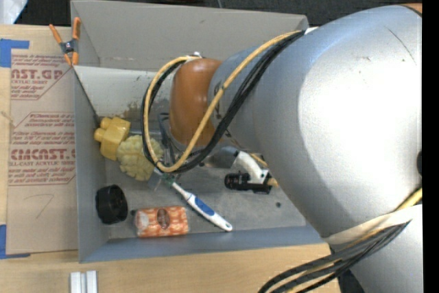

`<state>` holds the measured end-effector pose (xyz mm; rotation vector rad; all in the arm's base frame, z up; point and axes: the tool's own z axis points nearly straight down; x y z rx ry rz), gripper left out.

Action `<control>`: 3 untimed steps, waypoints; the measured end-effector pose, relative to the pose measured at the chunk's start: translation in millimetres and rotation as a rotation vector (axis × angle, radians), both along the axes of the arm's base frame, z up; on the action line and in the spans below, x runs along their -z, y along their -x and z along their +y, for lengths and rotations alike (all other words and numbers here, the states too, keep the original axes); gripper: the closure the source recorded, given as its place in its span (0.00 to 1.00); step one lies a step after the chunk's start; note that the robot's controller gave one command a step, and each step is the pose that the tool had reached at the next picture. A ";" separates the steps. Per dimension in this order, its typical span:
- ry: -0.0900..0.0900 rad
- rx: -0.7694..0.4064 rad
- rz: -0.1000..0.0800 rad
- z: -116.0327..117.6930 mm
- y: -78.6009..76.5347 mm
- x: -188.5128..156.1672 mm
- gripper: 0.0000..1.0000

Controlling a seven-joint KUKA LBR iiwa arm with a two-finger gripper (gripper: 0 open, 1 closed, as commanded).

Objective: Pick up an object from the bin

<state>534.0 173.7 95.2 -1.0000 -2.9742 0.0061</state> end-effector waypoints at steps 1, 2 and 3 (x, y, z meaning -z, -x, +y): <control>-0.001 0.000 -0.004 0.5 -1.0 -19.7 1.00; 0.001 -0.001 0.004 -0.1 0.9 -51.1 1.00; 0.000 -0.002 0.001 0.8 0.0 -79.8 1.00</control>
Offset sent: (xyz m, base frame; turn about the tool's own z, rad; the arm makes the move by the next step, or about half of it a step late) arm 0.0009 0.0003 0.0886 -0.0003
